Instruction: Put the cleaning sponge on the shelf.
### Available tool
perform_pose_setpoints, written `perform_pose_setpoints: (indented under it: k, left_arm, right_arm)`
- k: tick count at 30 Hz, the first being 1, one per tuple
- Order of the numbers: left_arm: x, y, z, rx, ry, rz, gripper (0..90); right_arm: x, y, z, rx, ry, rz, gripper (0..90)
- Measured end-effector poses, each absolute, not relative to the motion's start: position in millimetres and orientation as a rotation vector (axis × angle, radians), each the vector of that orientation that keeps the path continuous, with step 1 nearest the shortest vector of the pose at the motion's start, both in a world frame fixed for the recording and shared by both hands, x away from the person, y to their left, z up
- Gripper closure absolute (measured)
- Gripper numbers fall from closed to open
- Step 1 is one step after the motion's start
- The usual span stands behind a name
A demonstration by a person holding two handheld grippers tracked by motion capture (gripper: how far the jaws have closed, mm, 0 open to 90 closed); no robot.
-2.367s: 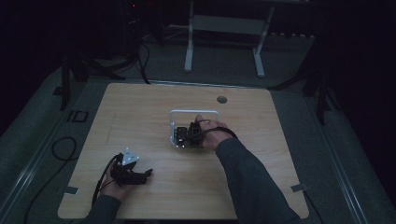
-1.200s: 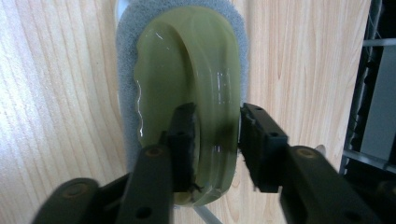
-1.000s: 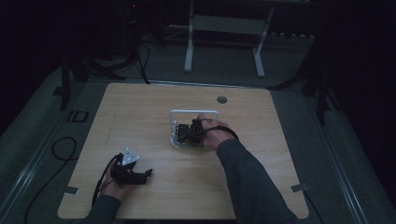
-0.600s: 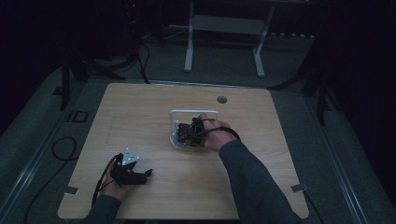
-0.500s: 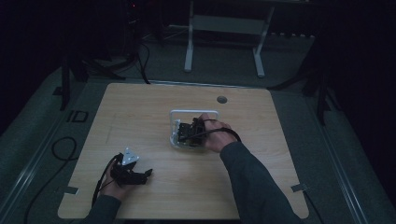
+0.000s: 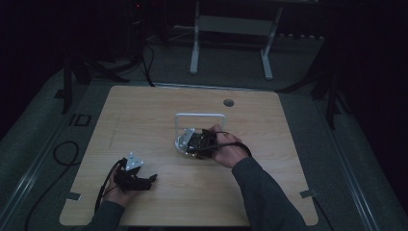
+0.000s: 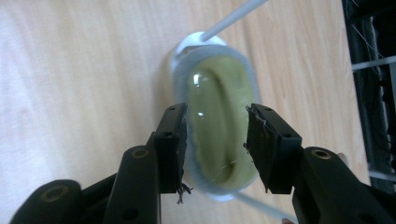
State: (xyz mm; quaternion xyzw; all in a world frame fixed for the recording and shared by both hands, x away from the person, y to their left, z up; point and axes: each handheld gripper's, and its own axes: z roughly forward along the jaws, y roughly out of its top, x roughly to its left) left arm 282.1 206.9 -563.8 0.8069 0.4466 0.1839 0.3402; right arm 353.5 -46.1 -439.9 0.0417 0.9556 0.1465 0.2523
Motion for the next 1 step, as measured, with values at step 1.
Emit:
perform_pose_setpoints:
  k: [1]
  left_arm:
    - [282.1, 206.9, -563.8, 2.100, 1.162, 0.479, 13.3]
  right_arm:
    - [348.7, -48.8, -441.0, 0.119, 2.600, 0.409, 56.9]
